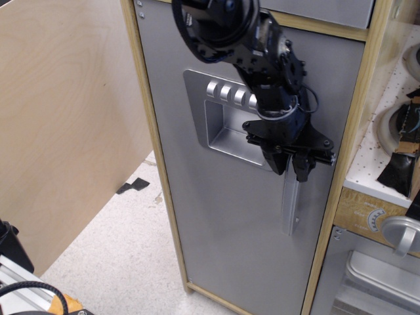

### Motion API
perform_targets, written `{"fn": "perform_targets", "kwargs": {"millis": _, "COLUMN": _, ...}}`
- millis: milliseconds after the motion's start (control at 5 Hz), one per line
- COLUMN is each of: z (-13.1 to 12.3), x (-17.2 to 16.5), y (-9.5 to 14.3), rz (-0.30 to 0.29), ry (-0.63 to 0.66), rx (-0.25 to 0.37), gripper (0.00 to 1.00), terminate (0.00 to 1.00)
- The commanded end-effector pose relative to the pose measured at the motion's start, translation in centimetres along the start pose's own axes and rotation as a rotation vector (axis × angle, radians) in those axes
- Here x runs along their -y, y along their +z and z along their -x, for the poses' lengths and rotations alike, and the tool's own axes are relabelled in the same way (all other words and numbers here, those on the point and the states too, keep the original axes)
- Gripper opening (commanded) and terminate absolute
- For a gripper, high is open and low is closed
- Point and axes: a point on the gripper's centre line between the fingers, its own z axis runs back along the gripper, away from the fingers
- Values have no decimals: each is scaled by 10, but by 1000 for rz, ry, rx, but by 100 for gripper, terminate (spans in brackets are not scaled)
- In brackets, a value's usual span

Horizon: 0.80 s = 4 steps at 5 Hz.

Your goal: Open fridge

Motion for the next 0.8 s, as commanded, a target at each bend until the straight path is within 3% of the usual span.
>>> {"fn": "perform_targets", "kwargs": {"millis": 0, "z": 7, "x": 4, "y": 17, "rz": 3, "ry": 52, "rx": 14, "gripper": 0, "terminate": 0}}
{"fn": "perform_targets", "kwargs": {"millis": 200, "z": 31, "x": 10, "y": 21, "rz": -18, "ry": 95, "rx": 19, "gripper": 0, "terminate": 0}}
{"fn": "perform_targets", "kwargs": {"millis": 400, "z": 50, "x": 10, "y": 29, "rz": -11, "ry": 139, "rx": -17, "gripper": 0, "terminate": 0}}
{"fn": "perform_targets", "kwargs": {"millis": 600, "z": 71, "x": 10, "y": 43, "rz": -37, "ry": 184, "rx": -59, "gripper": 100, "terminate": 0}}
